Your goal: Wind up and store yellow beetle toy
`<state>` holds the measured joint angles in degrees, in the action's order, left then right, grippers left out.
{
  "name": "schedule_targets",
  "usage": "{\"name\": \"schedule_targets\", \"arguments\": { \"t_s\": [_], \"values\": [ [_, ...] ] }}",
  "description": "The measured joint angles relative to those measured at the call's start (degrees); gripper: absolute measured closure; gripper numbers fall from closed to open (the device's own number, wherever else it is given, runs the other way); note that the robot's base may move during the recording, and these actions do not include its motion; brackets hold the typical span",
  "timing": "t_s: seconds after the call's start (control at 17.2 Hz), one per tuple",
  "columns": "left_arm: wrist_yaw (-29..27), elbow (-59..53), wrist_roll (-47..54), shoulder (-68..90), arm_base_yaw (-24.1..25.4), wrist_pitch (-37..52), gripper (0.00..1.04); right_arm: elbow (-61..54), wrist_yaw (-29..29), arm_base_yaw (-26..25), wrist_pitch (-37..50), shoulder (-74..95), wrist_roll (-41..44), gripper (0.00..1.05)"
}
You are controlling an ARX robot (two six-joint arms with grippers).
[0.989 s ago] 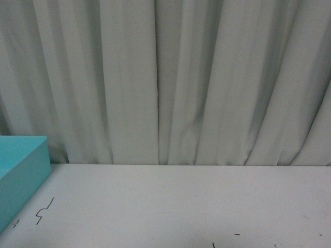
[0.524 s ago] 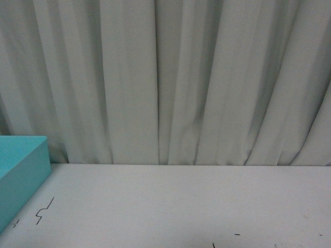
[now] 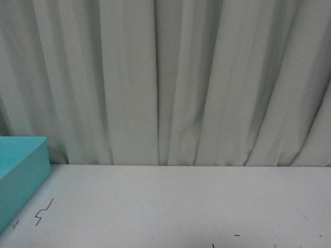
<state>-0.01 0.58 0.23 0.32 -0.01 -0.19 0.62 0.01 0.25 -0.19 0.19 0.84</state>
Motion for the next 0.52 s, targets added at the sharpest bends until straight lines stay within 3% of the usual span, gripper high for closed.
{"name": "schedule_targets", "arguments": {
  "t_s": [0.35, 0.52],
  "values": [
    [0.0, 0.0, 0.0, 0.0, 0.0, 0.0, 1.03, 0.0, 0.0, 0.0, 0.0, 0.0, 0.0, 0.07],
    [0.0, 0.0, -0.1, 0.0, 0.0, 0.0, 0.69, 0.0, 0.0, 0.0, 0.0, 0.0, 0.0, 0.07]
  ]
}}
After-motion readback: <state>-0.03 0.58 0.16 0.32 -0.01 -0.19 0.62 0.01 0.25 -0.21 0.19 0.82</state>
